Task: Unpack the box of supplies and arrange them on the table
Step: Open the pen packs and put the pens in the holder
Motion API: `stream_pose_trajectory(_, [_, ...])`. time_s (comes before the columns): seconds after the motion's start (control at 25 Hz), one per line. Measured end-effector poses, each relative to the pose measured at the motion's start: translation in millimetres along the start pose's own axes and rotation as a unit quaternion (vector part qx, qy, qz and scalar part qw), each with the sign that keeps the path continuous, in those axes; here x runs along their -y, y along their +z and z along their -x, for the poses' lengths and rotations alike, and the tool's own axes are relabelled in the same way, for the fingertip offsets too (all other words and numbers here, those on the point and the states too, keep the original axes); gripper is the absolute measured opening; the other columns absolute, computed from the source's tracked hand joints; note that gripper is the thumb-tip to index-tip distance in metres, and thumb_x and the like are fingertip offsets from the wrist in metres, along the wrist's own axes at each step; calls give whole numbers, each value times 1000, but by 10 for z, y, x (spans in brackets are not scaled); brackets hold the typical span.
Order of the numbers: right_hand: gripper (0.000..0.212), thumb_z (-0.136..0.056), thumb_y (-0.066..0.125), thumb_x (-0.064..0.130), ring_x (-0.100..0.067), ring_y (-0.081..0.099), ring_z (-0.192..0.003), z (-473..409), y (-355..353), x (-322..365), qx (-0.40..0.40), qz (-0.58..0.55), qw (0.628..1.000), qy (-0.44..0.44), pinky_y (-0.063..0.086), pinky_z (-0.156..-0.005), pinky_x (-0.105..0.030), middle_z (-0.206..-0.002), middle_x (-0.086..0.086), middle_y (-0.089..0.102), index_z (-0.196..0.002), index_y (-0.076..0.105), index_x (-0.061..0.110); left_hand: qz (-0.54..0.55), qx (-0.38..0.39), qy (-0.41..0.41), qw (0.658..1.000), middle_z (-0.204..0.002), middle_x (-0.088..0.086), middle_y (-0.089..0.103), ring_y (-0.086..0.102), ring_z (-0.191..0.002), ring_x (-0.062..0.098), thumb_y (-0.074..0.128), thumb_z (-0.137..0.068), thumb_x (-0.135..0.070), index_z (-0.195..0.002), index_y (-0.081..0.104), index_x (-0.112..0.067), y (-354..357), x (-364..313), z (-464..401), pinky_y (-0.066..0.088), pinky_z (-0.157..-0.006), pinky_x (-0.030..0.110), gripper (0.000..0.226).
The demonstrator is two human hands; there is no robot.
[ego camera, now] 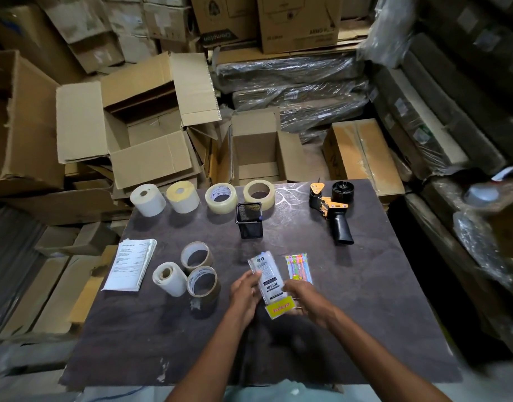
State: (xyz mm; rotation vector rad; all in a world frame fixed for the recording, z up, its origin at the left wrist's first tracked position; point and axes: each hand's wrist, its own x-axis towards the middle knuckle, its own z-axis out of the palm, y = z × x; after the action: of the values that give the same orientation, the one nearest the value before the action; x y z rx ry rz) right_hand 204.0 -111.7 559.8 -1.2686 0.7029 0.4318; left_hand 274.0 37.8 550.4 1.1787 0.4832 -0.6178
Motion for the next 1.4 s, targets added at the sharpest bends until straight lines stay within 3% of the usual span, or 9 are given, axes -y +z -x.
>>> stream_pose_trajectory(0.12, [10,-88,63,13,-9,62,-65,-66,-76,-4,-5,89,994,-60,51,-61,-24,-81,-3,70,-91,72,14,-36,19,21,999,-82,12,76,73,-67,22,57,-95,-1,-106,66,0,31,-36,18,60,-59,34,14])
stream_pose_trajectory(0.24, [16,-89,65,6,-13,64,-65,-130,-136,48,-49,158,974,-152,57,-62,-34,-88,-9,69,-99,66,18,-98,22,53,994,-98,18,75,72,-83,28,60,-94,-5,-115,67,1,31,-53,10,61,-73,40,23])
stream_pose_trajectory(0.4, [57,-77,76,32,-4,60,-103,-55,-247,232,-112,345,863,-353,52,-88,-22,-121,11,58,-130,56,32,-166,11,117,979,-98,13,75,71,-79,19,63,-90,3,-120,65,-12,74,-103,17,59,-69,31,33])
stream_pose_trajectory(0.52, [49,-84,72,31,0,48,-125,-37,-216,356,-74,403,803,-432,41,-100,-16,-139,11,47,-131,58,31,-191,32,145,970,-91,13,74,70,-77,20,66,-89,3,-117,60,-25,115,-105,56,59,-66,32,40])
stream_pose_trajectory(0.68, [35,-80,77,25,0,58,-109,-105,-222,297,-70,393,812,-425,45,-81,-6,-127,7,61,-115,71,25,-278,38,208,937,-77,5,67,62,-71,18,65,-87,3,-92,60,-14,126,-64,65,51,-65,34,18])
stream_pose_trajectory(0.84, [50,-70,86,30,-6,62,-93,-94,-308,257,-54,388,842,-370,51,-72,-13,-113,9,65,-117,69,29,-319,79,183,926,-80,4,73,65,-70,15,60,-84,10,-87,72,-12,78,-80,93,53,-68,35,26])
stream_pose_trajectory(1.08, [53,-70,88,34,-6,61,-77,-2,-377,388,-27,468,818,-332,53,-72,-19,-97,12,65,-120,70,30,-319,117,156,927,-93,10,77,73,-73,16,60,-64,14,-95,75,-2,0,-171,173,58,-63,27,38])
stream_pose_trajectory(1.2, [49,-72,85,29,-6,55,-63,20,-404,459,-31,512,792,-332,41,-59,-9,-77,8,63,-119,71,29,-330,111,153,925,-97,16,76,73,-74,19,63,-67,17,-95,77,-3,-28,-187,181,59,-65,29,37])
stream_pose_trajectory(1.4, [47,-75,81,25,-7,55,-59,15,-418,482,-18,527,781,-335,38,-56,-9,-70,7,61,-120,71,27,-361,103,142,916,-96,12,76,73,-70,12,66,-71,19,-96,77,-2,-2,-248,245,58,-59,24,33])
